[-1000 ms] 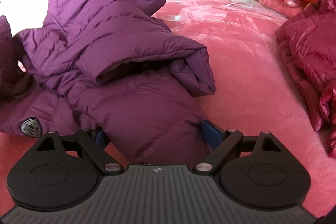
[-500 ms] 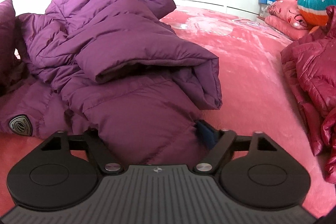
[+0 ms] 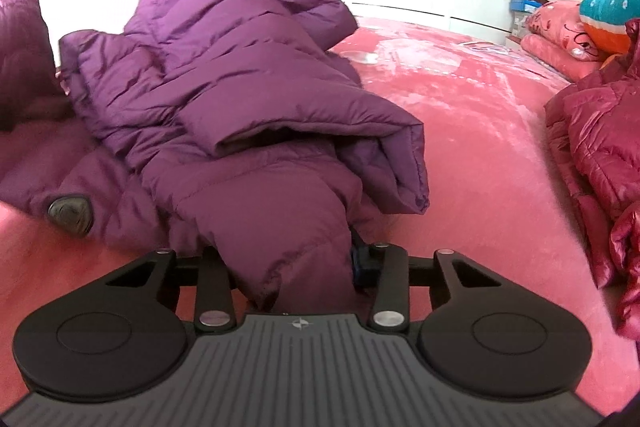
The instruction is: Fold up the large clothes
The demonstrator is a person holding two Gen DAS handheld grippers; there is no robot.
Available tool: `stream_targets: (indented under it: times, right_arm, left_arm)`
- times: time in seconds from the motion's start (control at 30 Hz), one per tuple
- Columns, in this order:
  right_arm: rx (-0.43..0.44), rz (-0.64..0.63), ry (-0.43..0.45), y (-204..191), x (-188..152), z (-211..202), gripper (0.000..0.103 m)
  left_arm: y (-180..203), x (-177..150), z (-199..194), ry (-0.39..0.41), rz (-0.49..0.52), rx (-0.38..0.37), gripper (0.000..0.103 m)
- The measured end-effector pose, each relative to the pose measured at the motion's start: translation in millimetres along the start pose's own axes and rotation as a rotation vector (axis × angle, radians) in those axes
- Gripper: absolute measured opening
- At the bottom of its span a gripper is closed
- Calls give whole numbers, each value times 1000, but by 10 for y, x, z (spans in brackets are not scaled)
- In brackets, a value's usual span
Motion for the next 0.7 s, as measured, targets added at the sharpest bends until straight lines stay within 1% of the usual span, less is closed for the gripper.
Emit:
stream_targets:
  times: [0.13,0.27,0.37,0.53,0.7]
  right_arm:
    - [67,14,-28,-186,-111,-223,42]
    - [130,-32,-73,-502,-326,-450,40]
    - [175,-71,-97,-718,-469,-651,38]
    - [227,-86,-119,-932,-633,-961,37]
    - [294,-74,-135,-1020,-719,-1248,36]
  left_arm:
    - [-127,57,-196,16,-21,10,9]
    - [-299,118,-384,33,-57,19,7]
    - [-362,162,-528,50,-59,23,5]
    - [-455,183,-782,67,-42,18,5]
    - [-609,152,-1049,84,-25,25,5]
Point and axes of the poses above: each gripper's, at about its wrist camera, not at the fingertips, and z roughly the way its jaws point, y to its right, x to its top, the point moved 3 cm from there along z, roughly the way its jaws point, and after that the axes turned 11 degrees about z, right-handed, at the moved point
